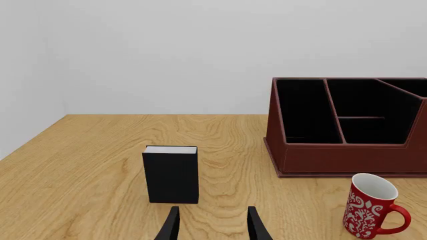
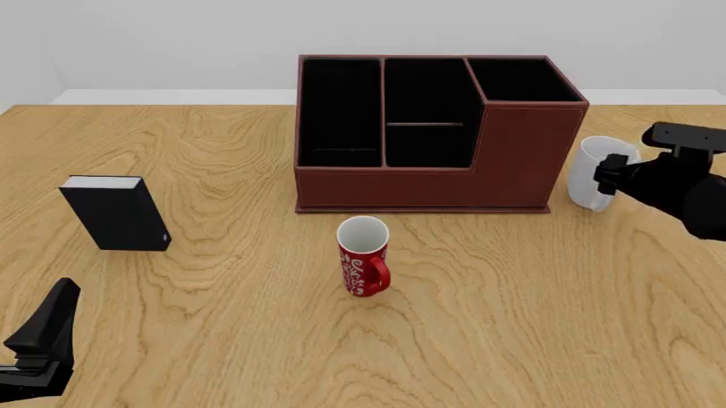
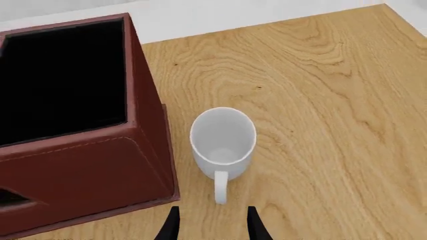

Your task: Pick up the white mug and place it to the right of the caddy.

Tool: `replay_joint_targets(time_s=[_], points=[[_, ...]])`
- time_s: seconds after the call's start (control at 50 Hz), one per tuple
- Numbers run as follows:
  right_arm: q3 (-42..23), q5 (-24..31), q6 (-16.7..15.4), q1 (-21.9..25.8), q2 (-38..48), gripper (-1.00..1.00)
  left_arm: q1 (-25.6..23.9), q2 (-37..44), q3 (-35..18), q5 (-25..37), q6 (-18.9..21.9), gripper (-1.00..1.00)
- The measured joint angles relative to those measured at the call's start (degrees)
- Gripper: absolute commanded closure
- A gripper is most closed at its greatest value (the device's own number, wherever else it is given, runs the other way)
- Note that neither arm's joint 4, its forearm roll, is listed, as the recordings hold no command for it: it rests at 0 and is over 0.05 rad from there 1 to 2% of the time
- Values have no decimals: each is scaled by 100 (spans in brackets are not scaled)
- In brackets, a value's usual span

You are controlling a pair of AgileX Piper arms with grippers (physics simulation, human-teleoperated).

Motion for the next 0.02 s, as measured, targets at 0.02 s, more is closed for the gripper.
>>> replay_joint_targets(time_s=[0.02], points=[[10, 5, 2, 4, -32, -100, 0, 0, 0, 0, 0, -100]])
